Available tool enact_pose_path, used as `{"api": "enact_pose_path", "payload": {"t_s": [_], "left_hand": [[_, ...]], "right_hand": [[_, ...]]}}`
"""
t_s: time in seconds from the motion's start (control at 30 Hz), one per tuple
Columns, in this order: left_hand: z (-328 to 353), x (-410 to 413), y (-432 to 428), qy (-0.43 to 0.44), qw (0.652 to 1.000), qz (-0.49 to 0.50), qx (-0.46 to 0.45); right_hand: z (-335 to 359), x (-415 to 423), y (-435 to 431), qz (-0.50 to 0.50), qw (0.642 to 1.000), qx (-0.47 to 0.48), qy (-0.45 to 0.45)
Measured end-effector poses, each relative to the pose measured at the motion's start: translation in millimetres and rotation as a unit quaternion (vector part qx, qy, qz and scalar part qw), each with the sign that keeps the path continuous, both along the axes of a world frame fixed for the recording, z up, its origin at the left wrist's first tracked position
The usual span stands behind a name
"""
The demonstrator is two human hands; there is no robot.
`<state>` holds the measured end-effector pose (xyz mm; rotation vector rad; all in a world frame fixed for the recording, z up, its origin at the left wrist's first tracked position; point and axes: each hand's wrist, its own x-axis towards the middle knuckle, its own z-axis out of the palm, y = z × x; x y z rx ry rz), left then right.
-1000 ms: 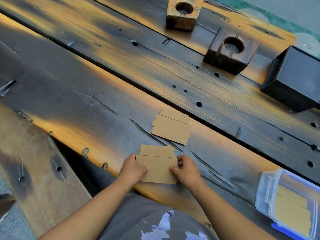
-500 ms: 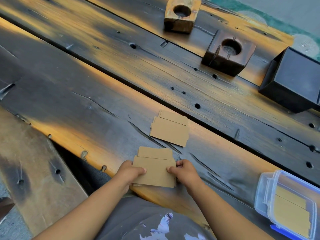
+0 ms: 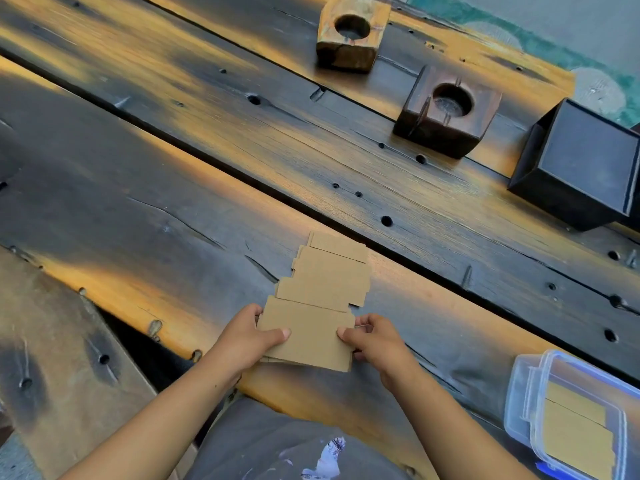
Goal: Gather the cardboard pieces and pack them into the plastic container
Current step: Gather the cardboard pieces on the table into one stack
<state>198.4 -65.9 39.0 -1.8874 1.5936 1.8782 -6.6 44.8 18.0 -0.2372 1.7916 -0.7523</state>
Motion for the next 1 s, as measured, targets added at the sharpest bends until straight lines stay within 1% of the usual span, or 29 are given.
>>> {"api": "enact_pose_path", "payload": {"t_s": [0.23, 0.37, 0.47, 0.63, 0.73, 0.9, 1.0], "left_hand": [[3.8, -46.3, -31.7, 0.015, 0.998, 0.005, -0.056], [1.7, -72.5, -50.2, 0.004, 0.996, -0.008, -0.087], [-3.4, -86.1, -60.9, -0.002, 0.995, -0.015, -0.097], [-15.5, -100.4, -69.2, -0.038, 0.994, -0.033, -0.094], [-23.4, -100.3, -69.4, -0.047, 0.995, -0.027, -0.083], [-28.0, -97.6, -71.7, -0.05, 0.995, -0.045, -0.077], [-28.8, -94.6, -72.8, -0.046, 0.995, -0.056, -0.075]], "right_hand": [[0.1, -36.2, -37.1, -0.012, 0.997, -0.017, 0.073], [-0.9, -55.9, -56.8, -0.035, 0.995, -0.024, 0.085], [-6.3, -67.4, -65.6, -0.038, 0.995, -0.012, 0.095], [-18.1, -73.3, -76.0, -0.023, 0.994, 0.018, 0.103], [-25.2, -68.5, -77.3, 0.002, 0.991, 0.035, 0.127], [-24.8, -68.9, -76.3, 0.016, 0.99, 0.032, 0.14], [-22.0, -73.0, -75.7, 0.043, 0.988, 0.029, 0.145]]}}
